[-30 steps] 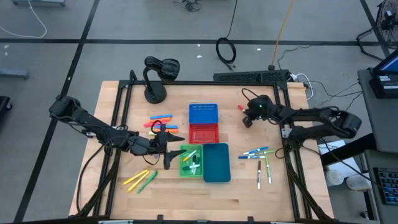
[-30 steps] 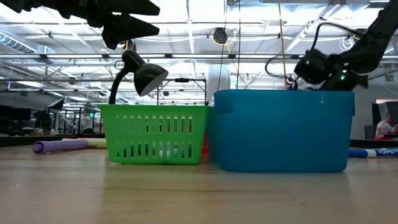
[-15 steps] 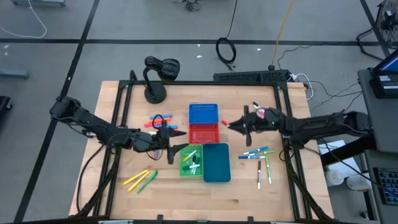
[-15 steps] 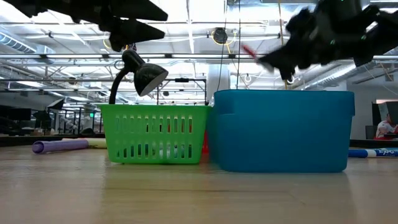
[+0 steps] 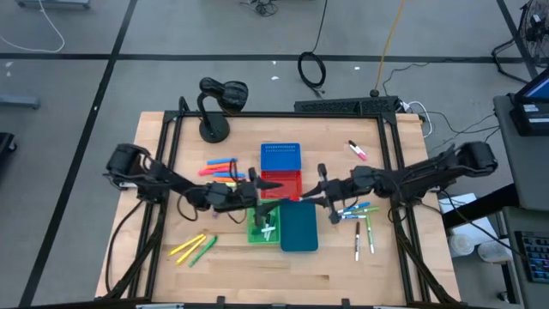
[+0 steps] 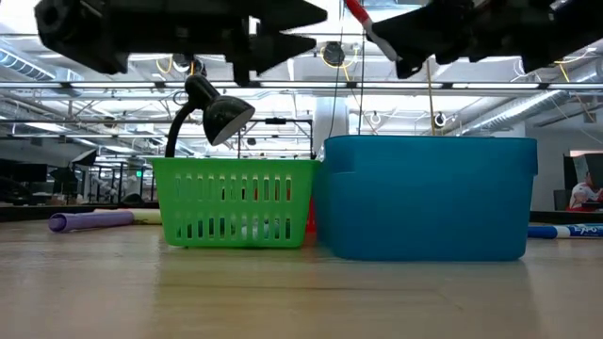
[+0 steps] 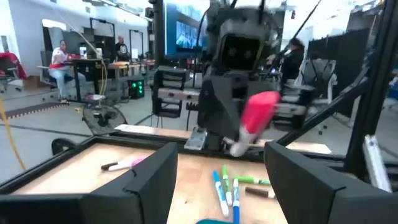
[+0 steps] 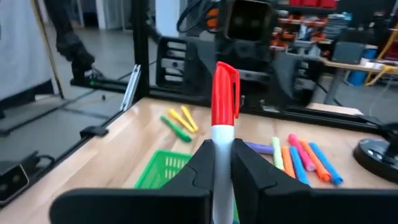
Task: Pick & Place Markers
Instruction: Put the small red highlighter pen into the green bin, then put the small pink highlighter pen into the green bin
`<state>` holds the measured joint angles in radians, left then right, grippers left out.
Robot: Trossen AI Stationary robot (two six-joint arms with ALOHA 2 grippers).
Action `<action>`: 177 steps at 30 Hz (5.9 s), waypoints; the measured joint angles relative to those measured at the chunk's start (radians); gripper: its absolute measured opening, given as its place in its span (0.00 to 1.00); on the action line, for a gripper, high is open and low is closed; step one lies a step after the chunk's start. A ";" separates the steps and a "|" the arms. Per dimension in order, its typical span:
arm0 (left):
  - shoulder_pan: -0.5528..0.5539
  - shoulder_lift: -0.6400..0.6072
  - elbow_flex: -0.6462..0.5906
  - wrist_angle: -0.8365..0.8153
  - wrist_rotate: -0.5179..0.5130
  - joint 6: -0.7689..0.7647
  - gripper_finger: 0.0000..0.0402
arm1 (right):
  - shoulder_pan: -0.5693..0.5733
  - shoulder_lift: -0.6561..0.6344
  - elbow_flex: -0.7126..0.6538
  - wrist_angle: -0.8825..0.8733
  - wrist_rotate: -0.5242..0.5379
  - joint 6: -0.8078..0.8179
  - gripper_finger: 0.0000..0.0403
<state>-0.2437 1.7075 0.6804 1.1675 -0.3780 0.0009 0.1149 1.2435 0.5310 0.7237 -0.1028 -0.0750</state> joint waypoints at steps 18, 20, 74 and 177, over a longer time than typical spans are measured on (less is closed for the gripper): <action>-0.014 0.090 0.140 -0.070 0.146 0.110 0.61 | 0.037 0.139 0.096 -0.021 0.026 -0.045 0.05; -0.014 0.090 0.139 -0.083 0.145 0.110 0.61 | 0.038 0.134 0.097 -0.009 0.032 -0.056 0.05; -0.082 -0.039 0.140 -0.275 0.117 0.165 0.13 | 0.062 0.128 0.094 -0.245 0.253 -0.043 0.43; -0.065 -0.126 0.138 -0.976 0.230 -0.362 0.53 | -0.808 -0.161 -0.288 -0.692 0.359 0.320 0.36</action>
<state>-0.3084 1.5814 0.8185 0.1915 -0.1476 -0.3607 -0.6932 1.0824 0.2427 0.0321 0.2565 0.2447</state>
